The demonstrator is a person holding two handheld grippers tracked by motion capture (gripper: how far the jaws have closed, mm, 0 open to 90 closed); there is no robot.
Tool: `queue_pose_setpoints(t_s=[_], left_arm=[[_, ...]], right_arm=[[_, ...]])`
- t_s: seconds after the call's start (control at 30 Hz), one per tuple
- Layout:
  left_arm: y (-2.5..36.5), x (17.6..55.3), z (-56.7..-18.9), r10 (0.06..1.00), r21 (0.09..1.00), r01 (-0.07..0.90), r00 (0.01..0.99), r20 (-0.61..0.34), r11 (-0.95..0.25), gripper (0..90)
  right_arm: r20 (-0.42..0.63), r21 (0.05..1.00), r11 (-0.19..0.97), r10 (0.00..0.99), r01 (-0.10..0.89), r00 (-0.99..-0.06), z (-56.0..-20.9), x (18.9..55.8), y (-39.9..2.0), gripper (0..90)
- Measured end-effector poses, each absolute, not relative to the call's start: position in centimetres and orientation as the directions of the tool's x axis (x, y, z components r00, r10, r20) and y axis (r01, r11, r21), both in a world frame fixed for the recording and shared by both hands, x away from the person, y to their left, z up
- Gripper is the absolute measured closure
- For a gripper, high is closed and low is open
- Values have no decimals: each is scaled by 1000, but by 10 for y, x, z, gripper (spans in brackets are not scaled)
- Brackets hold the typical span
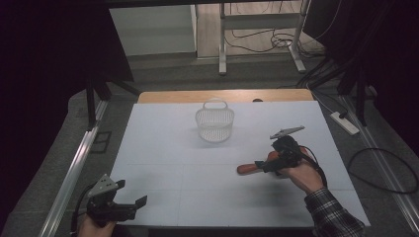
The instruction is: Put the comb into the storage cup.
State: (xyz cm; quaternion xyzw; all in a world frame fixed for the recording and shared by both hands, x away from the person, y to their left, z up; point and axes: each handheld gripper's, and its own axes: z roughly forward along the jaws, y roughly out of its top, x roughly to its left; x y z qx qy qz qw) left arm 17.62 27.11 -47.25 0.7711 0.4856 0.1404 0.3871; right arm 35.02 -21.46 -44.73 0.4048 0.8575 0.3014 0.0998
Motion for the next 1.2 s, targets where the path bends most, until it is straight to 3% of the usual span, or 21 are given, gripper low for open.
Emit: queue_pose_setpoints(t_s=[1.1,1.2], left_arm=[[271,176,-473,854,734,639,494,-161,-232,29],[271,176,-473,854,734,638,495,-161,-232,28]], right_arm=[[38,531,530,764,661,-644,-459,384,-178,0],[33,529,538,760,657,-649,-460,385,-176,56]])
